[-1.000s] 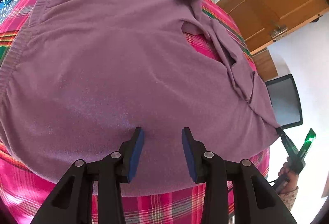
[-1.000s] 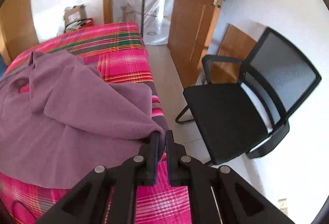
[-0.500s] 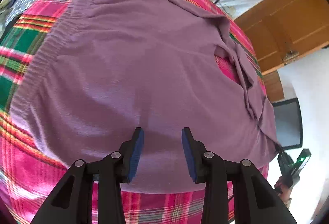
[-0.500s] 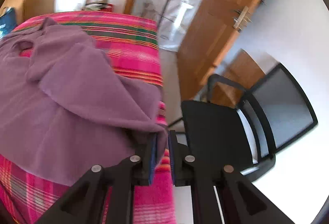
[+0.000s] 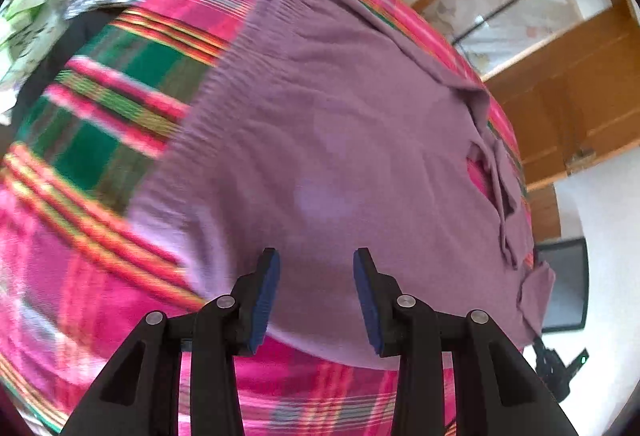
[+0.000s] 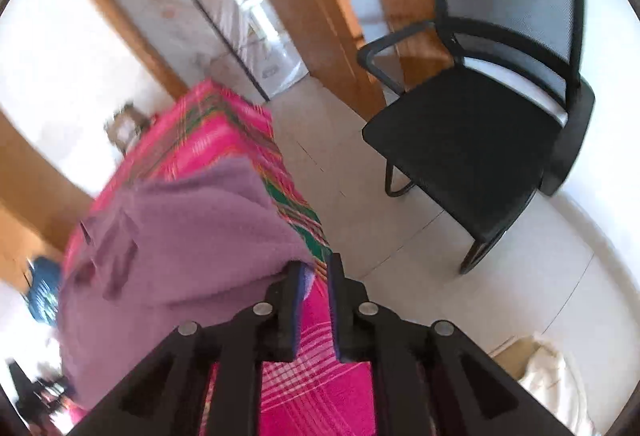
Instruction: Fold clothes
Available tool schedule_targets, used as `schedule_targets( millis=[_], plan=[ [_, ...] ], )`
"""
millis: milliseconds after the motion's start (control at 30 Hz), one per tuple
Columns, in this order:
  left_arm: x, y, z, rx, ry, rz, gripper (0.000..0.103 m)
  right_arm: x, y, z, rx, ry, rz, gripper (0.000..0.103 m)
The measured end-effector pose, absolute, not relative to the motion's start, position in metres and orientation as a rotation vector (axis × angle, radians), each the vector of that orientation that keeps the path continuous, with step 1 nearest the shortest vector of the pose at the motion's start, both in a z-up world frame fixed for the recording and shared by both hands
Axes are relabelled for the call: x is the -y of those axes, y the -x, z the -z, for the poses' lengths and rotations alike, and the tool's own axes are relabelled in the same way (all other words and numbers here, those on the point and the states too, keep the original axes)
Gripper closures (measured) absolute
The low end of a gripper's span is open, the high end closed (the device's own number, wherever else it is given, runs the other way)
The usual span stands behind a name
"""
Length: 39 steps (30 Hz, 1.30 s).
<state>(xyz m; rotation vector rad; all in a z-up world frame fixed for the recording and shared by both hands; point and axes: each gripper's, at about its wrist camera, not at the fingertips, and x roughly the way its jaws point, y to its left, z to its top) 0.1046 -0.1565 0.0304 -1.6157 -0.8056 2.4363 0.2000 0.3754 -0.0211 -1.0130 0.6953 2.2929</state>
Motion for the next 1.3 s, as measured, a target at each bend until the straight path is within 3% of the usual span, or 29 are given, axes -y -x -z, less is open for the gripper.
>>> schedule_targets(
  millis=[167,400,533,667,1033,1133,1300],
  plan=[
    [0.193,-0.122,-0.036,0.894,1.6,-2.49,0.063,-0.382,-0.227,0.001,-0.698,0.846,-2.222,0.092],
    [0.214,-0.138,-0.042,0.93,1.582,-2.562,0.063,-0.297,-0.189,-0.029,-0.36,0.954,-2.566,0.091],
    [0.22,-0.144,-0.042,0.97,1.578,-2.531,0.063,-0.228,-0.156,-0.047,-0.102,1.026,-2.794,0.085],
    [0.232,-0.141,-0.035,1.118,1.55,-2.494,0.062,-0.148,-0.122,-0.059,0.113,1.104,-3.018,0.081],
    [0.248,-0.123,-0.009,1.331,1.556,-2.323,0.061,0.04,-0.073,-0.03,0.584,1.448,-3.275,0.078],
    [0.246,-0.115,-0.005,1.312,1.566,-2.296,0.061,0.09,-0.066,-0.025,0.724,1.491,-3.329,0.063],
    [0.249,-0.105,-0.001,1.332,1.556,-2.25,0.062,0.162,-0.064,-0.012,0.982,1.506,-3.389,0.061]
  ],
)
